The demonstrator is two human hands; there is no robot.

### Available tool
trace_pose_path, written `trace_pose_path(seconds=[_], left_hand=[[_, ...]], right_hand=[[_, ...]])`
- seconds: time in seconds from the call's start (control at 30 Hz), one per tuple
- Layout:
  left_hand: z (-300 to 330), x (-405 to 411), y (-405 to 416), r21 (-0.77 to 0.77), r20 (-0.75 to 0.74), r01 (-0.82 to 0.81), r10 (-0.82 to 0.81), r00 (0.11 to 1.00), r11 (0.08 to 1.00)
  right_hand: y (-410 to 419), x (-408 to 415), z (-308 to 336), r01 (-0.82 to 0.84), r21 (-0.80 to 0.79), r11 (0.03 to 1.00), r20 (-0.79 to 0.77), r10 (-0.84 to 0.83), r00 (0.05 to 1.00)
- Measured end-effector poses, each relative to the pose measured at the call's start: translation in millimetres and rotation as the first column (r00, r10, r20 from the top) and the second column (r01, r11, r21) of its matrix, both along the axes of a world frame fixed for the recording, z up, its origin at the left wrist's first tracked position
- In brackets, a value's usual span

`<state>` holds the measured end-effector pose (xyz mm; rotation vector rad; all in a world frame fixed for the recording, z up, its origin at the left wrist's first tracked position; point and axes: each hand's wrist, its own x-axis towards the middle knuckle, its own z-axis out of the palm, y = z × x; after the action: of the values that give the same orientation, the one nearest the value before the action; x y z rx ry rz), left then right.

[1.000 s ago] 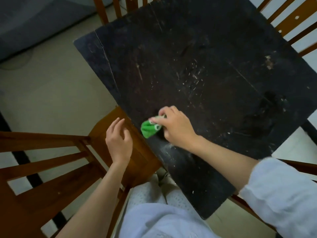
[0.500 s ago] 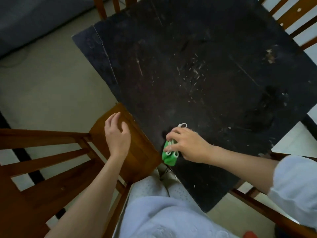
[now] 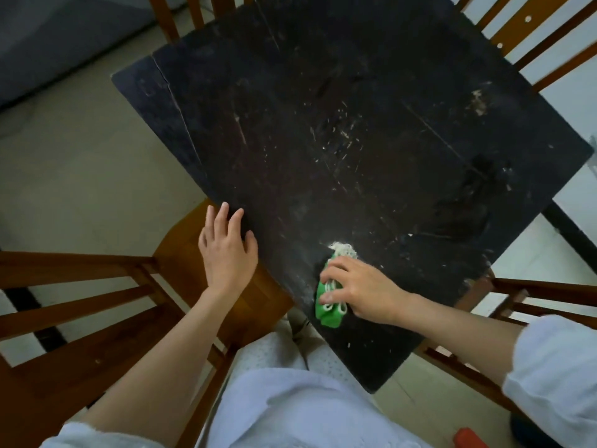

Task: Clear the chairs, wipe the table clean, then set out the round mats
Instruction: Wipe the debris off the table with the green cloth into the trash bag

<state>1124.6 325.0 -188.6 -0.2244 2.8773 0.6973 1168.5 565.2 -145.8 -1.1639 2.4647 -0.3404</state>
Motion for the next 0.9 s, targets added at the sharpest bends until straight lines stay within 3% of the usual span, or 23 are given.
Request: trace_pose_path(seconds=[0.07,0.13,0.2,0.27,0.33,0.5,0.6,0.7,0.83,0.9], left_hand=[[0,3,8,-0.091,0.01,0.051,-0.05,0.999,0.995],[0,7,16,-0.147,-0.002,0.124,-0.125,0.992,0.981],[0,11,24,-0.156,0.008,0.207,-0.209,0.978,0.966],[1,13,30,-0.12,0.026,0.233,-0.232,0.972,0.965],[2,13,31,-0.096,0.025,0.216,-0.214,0.976,0.972],[4,15,30,-0.071,0.021,0.192,-0.19,0.981,0.979],[5,15,35,-0.068,0.016,0.171,-0.17,0.985,0.983],[6,13,39,-0.063,0.023,0.144,-0.143,0.989,0.988],[8,12,42,-0.058,0.031,0.124,-0.123,0.992,0.991],[8,11,43,-0.057,0.036,0.119,-0.117,0.993,0.991]], right_hand=[[5,-7,2,0.076,-0.058,0.995,-0.015,-0.076,0.997],[3,-29,-3,0.287,-0.167,0.943,-0.08,-0.303,0.95],[-5,-57,-6,0.528,-0.242,0.814,-0.12,-0.565,0.816],[-14,-81,-8,0.692,-0.135,0.709,-0.096,-0.705,0.703],[-22,-85,-12,0.741,-0.012,0.671,-0.057,-0.741,0.669],[-16,-9,-3,0.586,0.066,0.807,0.0,-0.588,0.809],[-6,11,8,0.57,0.083,0.818,0.101,-0.576,0.811],[0,-21,6,0.717,0.018,0.697,0.002,-0.717,0.697],[14,-82,-4,0.892,0.032,0.45,-0.106,-0.886,0.451],[18,-88,-8,0.907,0.09,0.412,-0.132,-0.898,0.421]])
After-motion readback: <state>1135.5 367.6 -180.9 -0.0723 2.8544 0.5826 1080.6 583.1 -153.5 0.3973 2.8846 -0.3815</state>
